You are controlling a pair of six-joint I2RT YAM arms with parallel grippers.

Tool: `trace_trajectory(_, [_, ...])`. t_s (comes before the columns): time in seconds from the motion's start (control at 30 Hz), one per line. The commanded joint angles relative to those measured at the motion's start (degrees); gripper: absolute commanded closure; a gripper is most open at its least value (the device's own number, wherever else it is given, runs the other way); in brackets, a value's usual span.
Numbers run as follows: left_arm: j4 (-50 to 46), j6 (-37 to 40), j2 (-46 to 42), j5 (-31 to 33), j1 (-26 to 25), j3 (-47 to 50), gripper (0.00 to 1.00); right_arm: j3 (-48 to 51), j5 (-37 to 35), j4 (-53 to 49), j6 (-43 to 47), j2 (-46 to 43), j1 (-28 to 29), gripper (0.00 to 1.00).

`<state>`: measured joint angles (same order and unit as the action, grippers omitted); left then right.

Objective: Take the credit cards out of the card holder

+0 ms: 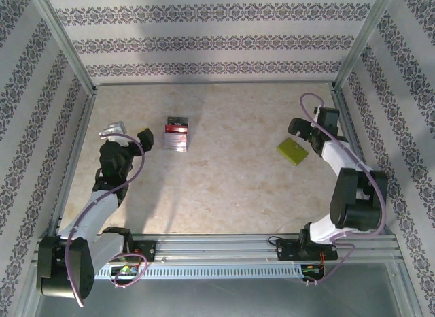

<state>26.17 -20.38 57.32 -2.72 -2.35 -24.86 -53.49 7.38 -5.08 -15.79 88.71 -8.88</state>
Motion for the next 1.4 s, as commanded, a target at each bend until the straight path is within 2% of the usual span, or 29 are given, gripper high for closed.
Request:
trace_trajectory(0.0, [-5.7, -3.9, -0.7, 0.8, -4.0, -2.4, 0.00, -5.0, 5.9, -10.4, -1.0, 3.8, -0.4, 0.02])
trace_trajectory(0.2, [-4.0, -2.4, 1.7, 5.6, -14.6, -3.2, 0.00, -11.2, 6.7, -16.6, 0.4, 10.3, -0.4, 0.02])
trace_trajectory(0.33, [-2.4, -2.6, 5.2, 6.1, -18.2, -4.8, 0.00, -14.9, 6.6, -21.0, 1.2, 13.9, -0.5, 0.02])
trace_trajectory(0.43, [-1.4, -3.8, 7.7, 5.7, -19.0, -5.9, 0.00, -16.8, 6.8, -23.0, 1.1, 15.9, -0.5, 0.02])
trace_trajectory(0.8, [-2.5, -6.1, 13.7, 2.8, -19.5, -10.6, 0.00, -22.0, 14.6, -27.2, 0.1, 22.0, -0.4, 0.02])
trace_trajectory(1.07, [-2.5, -7.4, 16.1, 2.5, -20.0, -12.2, 0.02, -19.2, 15.9, -27.9, -1.4, 20.2, 1.1, 0.12])
trace_trajectory(1.37, [-6.3, -6.5, 19.8, 1.9, -23.1, -16.4, 0.08, -12.5, 11.1, -28.0, -6.3, 13.9, 5.4, 0.12])
